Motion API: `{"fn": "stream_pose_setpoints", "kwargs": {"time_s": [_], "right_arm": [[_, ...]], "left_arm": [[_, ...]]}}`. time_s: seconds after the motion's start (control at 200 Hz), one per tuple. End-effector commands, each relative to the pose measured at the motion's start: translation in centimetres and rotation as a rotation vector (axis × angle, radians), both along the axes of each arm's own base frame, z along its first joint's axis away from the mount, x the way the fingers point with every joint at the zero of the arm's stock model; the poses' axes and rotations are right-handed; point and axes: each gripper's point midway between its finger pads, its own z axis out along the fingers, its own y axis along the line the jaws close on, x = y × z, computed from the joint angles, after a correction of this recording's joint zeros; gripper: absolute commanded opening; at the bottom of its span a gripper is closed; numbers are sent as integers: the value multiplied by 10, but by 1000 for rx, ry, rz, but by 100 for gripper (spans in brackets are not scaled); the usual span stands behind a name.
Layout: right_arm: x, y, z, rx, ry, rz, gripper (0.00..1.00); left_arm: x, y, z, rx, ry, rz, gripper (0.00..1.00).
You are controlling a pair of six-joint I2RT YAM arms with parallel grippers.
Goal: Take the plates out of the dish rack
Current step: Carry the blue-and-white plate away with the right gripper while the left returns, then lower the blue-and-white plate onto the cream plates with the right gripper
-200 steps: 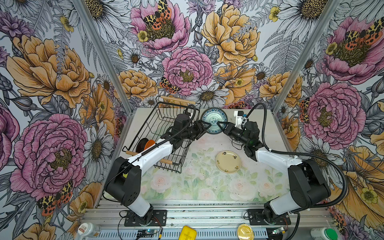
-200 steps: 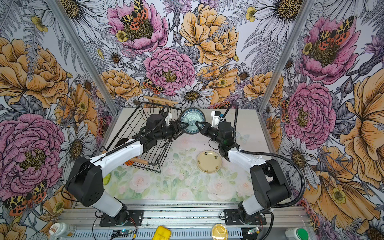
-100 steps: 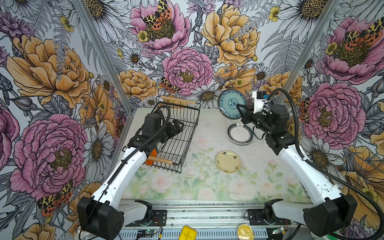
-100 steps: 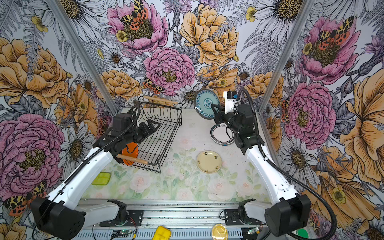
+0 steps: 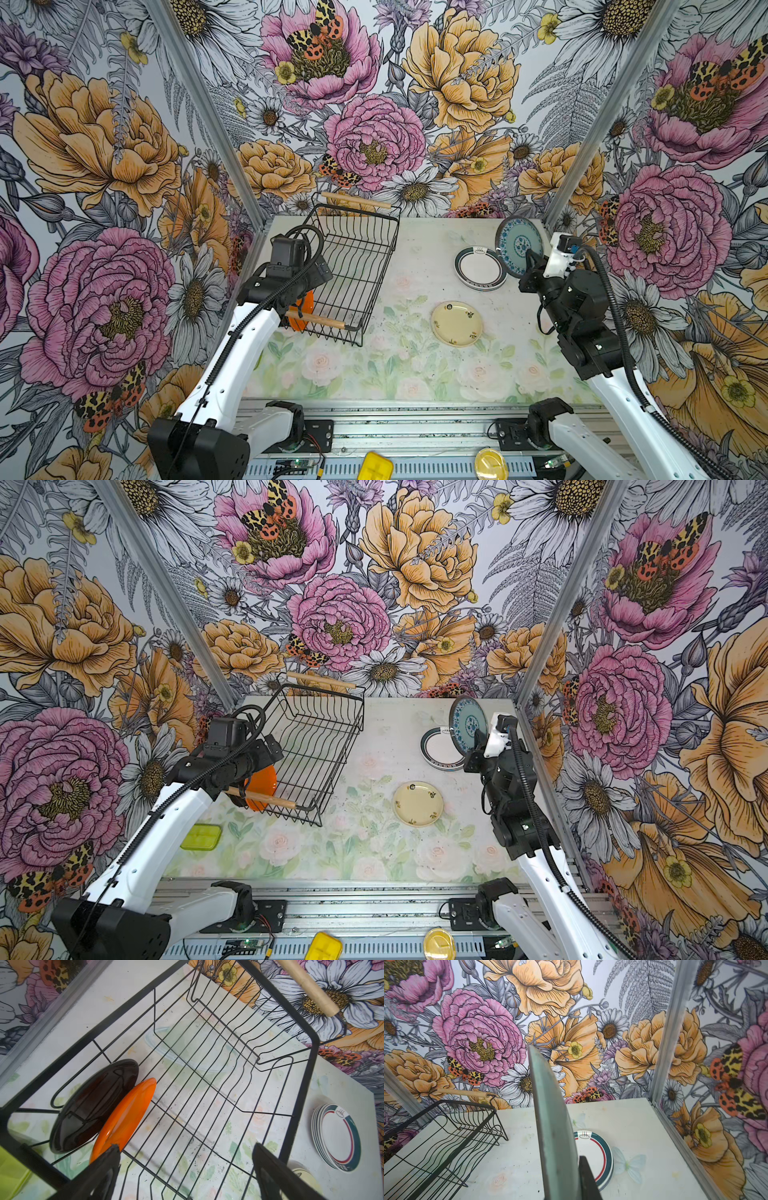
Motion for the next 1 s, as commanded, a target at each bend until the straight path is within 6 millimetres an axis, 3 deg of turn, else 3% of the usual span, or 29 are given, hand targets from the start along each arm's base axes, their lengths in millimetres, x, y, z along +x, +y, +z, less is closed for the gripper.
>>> {"fn": "stream_pose_setpoints", "kwargs": {"time_s": [0.0,0.24,0.345,0.53,0.706,0.996], "right_arm": [[-4,-12,-31,68,99,-85,0],[-4,10,-98,286,326,-59,0],[-4,19,-115,362,386,-45,0],[-4,38,-136,478,486,1,0],[-5,46,-141,505,519,32,0],[-7,67,-155,561,617,113,0]], "left_arm": [[-5,19,-6,111,30,25,99],[-4,28,-16,196,73,41,99],[-4,31,-14,223,73,48,99],[-6,37,-9,246,51,95,99],[-13,47,3,269,-4,168,99],[-15,38,17,175,-96,116,99]]}}
